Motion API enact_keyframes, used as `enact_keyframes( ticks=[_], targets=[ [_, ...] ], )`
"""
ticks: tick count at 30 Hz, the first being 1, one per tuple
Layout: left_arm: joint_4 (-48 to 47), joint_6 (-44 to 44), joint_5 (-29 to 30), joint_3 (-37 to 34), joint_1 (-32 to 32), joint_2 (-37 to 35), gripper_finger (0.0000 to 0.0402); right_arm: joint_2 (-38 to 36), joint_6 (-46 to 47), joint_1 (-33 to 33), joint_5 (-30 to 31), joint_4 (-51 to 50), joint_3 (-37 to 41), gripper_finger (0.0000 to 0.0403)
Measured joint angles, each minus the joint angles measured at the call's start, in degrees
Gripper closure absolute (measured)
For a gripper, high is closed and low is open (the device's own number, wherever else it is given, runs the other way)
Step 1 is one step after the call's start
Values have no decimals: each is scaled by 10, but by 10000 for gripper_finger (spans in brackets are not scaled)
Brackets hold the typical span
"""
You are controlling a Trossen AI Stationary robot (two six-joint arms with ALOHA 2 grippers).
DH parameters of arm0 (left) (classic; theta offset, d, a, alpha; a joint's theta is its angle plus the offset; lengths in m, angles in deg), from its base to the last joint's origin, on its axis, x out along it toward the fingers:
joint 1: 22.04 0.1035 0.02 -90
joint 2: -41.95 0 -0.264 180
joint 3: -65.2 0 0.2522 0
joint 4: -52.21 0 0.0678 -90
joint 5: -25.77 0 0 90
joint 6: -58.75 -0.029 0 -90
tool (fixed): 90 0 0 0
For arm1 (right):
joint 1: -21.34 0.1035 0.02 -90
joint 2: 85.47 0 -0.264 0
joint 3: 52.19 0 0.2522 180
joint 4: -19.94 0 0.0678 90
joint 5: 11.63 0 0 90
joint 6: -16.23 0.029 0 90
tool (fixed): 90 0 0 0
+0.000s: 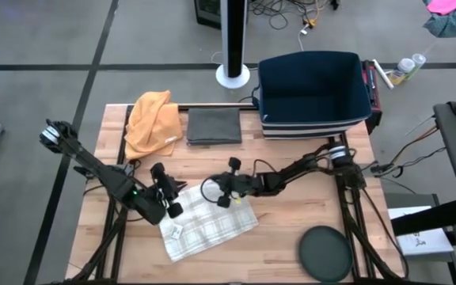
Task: Fold kitchen towel into neat rectangle
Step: Fold the white patterned towel
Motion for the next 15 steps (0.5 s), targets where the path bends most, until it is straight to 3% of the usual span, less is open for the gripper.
enact_keyframes(
  ticks=[4, 9, 12, 15],
  targets=[
    [32, -47, 47, 0, 0, -27, 381, -40, -7, 3, 0, -4, 7, 403],
    [38, -59, 92, -1, 1, -29, 381, -50, 148, -7, 3, -7, 7, 403],
    [49, -58, 100, -11, 1, -24, 381, -41, 93, -11, -30, -20, 7, 403],
    [71, -31, 132, -35, 1, -23, 381, -41, 76, -8, -13, -18, 9, 403]
  ],
)
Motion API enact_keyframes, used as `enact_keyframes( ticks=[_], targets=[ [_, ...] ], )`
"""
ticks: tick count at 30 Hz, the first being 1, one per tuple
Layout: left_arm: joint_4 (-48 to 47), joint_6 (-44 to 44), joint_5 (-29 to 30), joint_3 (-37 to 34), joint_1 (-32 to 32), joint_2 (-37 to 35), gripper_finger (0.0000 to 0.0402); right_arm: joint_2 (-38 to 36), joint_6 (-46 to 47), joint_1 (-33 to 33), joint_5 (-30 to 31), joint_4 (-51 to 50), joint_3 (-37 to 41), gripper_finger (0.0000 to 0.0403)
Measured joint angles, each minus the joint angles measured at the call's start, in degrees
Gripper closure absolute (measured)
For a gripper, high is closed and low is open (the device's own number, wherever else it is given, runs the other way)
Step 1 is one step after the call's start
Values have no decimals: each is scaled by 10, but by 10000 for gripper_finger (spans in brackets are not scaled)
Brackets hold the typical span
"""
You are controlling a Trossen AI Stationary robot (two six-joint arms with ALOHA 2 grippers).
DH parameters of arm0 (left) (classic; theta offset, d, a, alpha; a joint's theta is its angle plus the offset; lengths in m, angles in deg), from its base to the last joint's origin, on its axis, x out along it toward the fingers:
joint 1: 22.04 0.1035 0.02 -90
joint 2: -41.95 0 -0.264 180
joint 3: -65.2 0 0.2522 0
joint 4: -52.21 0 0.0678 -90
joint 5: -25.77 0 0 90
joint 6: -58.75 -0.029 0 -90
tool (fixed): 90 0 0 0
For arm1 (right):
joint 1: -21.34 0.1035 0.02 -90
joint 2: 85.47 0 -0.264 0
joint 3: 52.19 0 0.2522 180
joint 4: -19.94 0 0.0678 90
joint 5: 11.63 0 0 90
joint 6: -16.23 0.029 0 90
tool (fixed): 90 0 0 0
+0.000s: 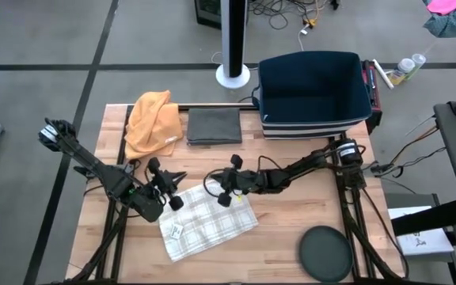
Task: Fold kitchen towel into neat rectangle
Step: Fold the white patterned towel
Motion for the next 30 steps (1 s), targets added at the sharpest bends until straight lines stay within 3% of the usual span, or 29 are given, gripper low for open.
enact_keyframes(
  ticks=[6, 9, 11, 14, 17, 21, 25, 30],
  targets=[
    [34, 41, 3, -76, -1, -34, 381, -9, -22, 0, 17, -2, 6, 403],
    [78, 37, -26, -110, -3, -58, 381, -33, -35, 6, 14, 2, 21, 403],
    [112, 21, -76, -122, -5, -77, 381, -63, -30, 14, 10, 2, 42, 403],
    [127, 7, -200, -124, -14, -100, 381, -104, -24, 31, 5, 6, 76, 403],
    [124, 8, -269, -123, -24, -118, 381, -104, -39, 42, 0, 17, 98, 403],
    [70, 35, -328, -127, -25, -121, 381, -60, -48, 28, 11, 79, 108, 403],
    [-45, 126, -357, -128, -28, -108, 381, 14, 45, 10, 7, 193, 97, 403],
    [-69, 137, -393, -126, -29, -88, 381, 108, -14, 11, 29, 233, 41, 403]
  ],
)
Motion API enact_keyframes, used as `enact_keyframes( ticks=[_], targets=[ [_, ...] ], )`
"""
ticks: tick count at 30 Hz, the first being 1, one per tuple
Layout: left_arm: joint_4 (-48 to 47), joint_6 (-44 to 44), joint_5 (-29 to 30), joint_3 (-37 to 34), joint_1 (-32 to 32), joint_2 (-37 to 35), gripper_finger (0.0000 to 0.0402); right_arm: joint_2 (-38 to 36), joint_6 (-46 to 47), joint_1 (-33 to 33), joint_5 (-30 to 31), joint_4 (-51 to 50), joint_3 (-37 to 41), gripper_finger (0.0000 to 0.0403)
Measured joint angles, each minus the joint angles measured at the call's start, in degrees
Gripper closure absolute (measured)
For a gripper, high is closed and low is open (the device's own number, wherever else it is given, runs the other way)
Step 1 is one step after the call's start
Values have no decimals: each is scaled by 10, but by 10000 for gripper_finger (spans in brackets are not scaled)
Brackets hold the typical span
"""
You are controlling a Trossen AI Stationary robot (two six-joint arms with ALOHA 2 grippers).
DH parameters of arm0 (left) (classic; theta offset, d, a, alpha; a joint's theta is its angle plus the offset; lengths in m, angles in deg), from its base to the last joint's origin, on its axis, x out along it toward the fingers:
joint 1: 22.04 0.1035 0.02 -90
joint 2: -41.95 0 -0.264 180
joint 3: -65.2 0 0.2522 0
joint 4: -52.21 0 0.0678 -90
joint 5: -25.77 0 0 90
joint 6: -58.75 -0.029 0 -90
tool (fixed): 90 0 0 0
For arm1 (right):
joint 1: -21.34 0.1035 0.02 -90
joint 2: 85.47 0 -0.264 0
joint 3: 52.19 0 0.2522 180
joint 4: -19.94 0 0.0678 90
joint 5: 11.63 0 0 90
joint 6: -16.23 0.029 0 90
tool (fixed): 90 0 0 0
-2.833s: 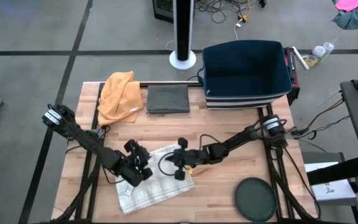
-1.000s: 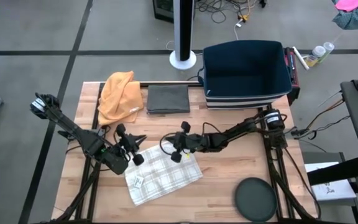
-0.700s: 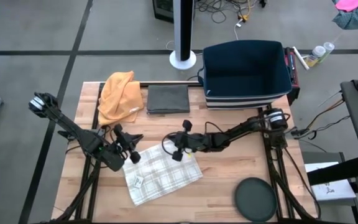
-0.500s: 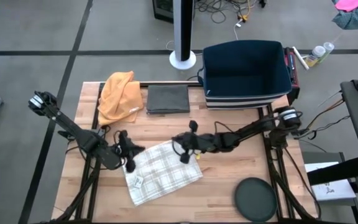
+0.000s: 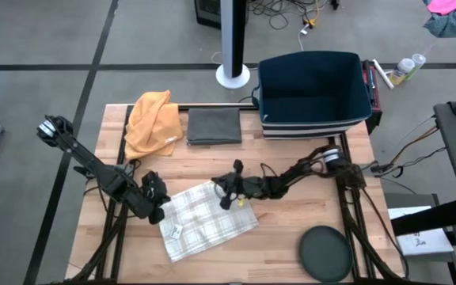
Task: Fold kitchen towel into neat rectangle
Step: Fold the white patterned towel
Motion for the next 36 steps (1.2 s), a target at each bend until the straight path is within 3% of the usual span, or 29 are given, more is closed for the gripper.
enact_keyframes(
  ticks=[3, 7, 13, 19, 26, 31, 36],
  targets=[
    [-5, -2, -7, -4, 0, 13, 381, 25, 26, -7, 14, -4, -19, 403],
    [-7, 12, -41, -9, -14, 37, 381, -7, 53, -4, 60, 0, 18, 403],
    [-9, 2, -3, -15, -32, 74, 381, -51, 56, -10, 62, -13, 90, 403],
    [2, 5, 14, -29, -34, 107, 381, -42, 106, -16, 58, -97, 92, 403],
    [7, 7, 27, -23, -36, 127, 381, -43, 109, -27, 114, -103, 95, 403],
    [-108, 16, 1, 34, -36, 118, 388, -58, 130, -34, 118, -86, 104, 403],
    [-203, -1, 15, 124, -46, 107, 400, -139, 98, -32, 99, -53, 134, 403]
  ],
)
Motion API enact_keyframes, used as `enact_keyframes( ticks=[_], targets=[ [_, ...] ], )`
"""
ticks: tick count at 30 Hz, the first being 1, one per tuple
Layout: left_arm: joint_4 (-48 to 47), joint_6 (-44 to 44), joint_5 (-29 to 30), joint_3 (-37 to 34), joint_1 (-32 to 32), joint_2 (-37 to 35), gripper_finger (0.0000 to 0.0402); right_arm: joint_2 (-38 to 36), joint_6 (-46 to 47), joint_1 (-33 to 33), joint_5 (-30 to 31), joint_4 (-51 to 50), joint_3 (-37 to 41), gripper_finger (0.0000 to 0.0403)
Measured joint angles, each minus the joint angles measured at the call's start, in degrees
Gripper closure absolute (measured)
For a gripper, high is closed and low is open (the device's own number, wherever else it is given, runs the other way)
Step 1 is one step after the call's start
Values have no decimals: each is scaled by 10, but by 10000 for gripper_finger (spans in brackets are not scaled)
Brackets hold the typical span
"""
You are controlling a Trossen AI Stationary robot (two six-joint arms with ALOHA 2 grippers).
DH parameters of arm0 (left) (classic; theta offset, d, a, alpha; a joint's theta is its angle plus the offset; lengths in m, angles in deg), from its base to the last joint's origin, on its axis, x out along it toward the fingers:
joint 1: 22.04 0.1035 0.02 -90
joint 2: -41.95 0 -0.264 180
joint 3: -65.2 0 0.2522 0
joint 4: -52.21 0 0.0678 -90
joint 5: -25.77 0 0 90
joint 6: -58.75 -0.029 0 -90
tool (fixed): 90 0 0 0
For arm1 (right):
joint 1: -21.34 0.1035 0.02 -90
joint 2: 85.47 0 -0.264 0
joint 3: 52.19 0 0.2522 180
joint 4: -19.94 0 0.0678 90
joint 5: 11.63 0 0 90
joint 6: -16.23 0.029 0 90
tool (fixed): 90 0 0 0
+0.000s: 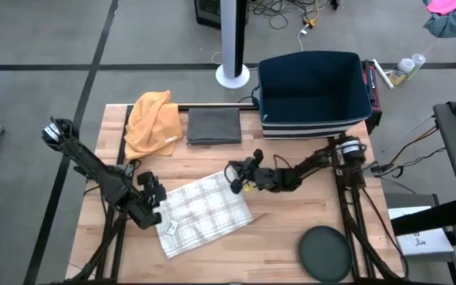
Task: Fold kitchen towel into neat rectangle
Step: Fold the white patterned towel
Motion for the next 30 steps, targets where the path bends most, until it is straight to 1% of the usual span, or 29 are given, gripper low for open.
enact_keyframes(
  ticks=[3, 5, 7, 10, 12, 14, 17, 19, 21, 25, 27, 30],
  targets=[
    [3, -24, 24, 28, -4, -3, 396, -22, -15, -11, -68, -3, 12, 403],
    [-11, -29, 23, 28, -5, -2, 396, -13, -34, -18, -105, -1, 12, 403],
    [-9, -26, 8, 20, -5, -2, 399, 14, -39, -21, -113, -2, 12, 403],
    [-12, 4, -59, -17, -5, 0, 400, 75, -25, -25, -117, 32, 6, 403],
    [13, 29, -91, -46, -6, 0, 397, 115, -21, -26, -123, 60, -8, 403],
    [40, 44, -110, -77, -8, 0, 395, 145, -20, -26, -119, 69, -20, 403],
    [74, 52, -118, -103, -9, 3, 395, 160, -6, -26, -120, 74, -27, 403],
    [74, 57, -118, -107, -9, 6, 399, 145, -14, -27, -124, 60, -23, 403],
    [74, 57, -111, -101, -9, 9, 400, 123, -45, -28, -125, 44, -16, 403],
    [67, 31, -114, -67, -9, 14, 400, 42, -93, -27, -123, -3, -7, 403],
    [32, 27, -132, -45, -9, 21, 401, -3, -117, -28, -127, -54, -6, 403],
    [-40, 30, -141, -18, -10, 35, 400, -49, -131, -26, -162, -143, -5, 403]
  ],
)
